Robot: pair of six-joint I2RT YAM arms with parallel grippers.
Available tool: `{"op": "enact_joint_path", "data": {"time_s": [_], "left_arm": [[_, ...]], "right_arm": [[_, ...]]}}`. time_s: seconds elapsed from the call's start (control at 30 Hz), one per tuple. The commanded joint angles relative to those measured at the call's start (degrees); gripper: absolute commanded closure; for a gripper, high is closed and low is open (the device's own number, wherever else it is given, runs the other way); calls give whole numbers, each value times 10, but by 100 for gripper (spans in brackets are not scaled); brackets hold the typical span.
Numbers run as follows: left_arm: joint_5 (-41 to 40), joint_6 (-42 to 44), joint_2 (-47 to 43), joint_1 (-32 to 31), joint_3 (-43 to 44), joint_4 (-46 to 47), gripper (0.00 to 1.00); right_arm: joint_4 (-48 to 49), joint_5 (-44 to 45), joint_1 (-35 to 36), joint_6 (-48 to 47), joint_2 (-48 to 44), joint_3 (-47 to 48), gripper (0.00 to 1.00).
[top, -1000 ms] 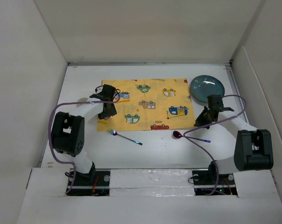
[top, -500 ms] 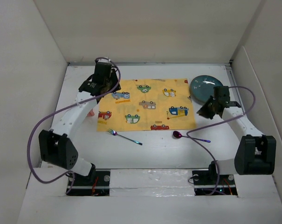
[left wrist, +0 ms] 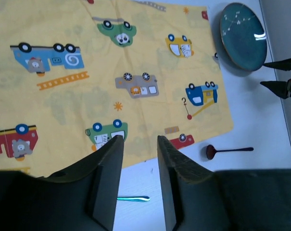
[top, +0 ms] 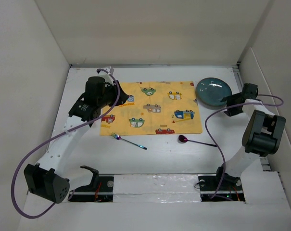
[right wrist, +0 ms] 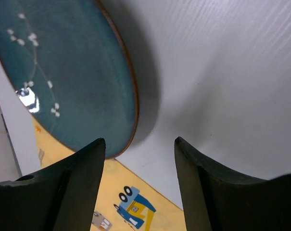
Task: Set the dinner table for one person
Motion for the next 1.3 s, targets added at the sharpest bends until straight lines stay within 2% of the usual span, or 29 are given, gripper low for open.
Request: {"op": "enact_joint_path", "data": {"time_s": [0.0, 0.13, 0.27, 0.5, 0.63, 0.67, 0.7, 0.73, 0.77, 0.83, 0.93, 1.03, 1.1, 1.2, 1.27], "left_arm": [[18, 23, -30, 3, -18, -3, 67], [15, 26, -42, 3, -30, 4, 65], [9, 29, -26, 3, -15, 9, 66], [7, 33, -7, 3, 1, 23, 66], [3, 35, -1, 9, 6, 27, 67], [2, 35, -1, 9, 7, 30, 67], [-1, 33, -4, 20, 8, 35, 67], [-1, 33, -7, 21, 7, 35, 67], [-1, 33, -9, 21, 8, 36, 67], [-8, 35, -14, 21, 7, 33, 67], [-11, 40, -21, 26, -1, 28, 67], [-4, 35, -19, 26, -2, 28, 67], [13, 33, -14, 26, 1, 33, 67], [36, 34, 4, 26, 16, 30, 67], [36, 41, 22, 26, 37, 19, 67]], "right_arm": [[22, -22, -6, 50, 22, 29, 35], [24, -29, -6, 76, 49, 41, 39], [32, -34, -6, 124, 92, 48, 52], [31, -28, 10, 159, 117, 66, 53], [-11, -3, 22, 197, 141, 105, 56], [-33, 4, 28, 205, 150, 114, 61], [-47, 17, 28, 223, 155, 130, 73], [-47, 18, 28, 223, 155, 130, 73], [-49, 19, 28, 236, 155, 128, 84], [-40, 18, 28, 241, 148, 115, 99], [3, 36, 28, 238, 101, 85, 100], [106, 35, 20, 214, 6, 23, 100], [199, -21, 6, 182, -29, -5, 100], [250, -130, -13, 154, -71, -7, 100], [277, -161, -13, 141, -112, -11, 100]]}}
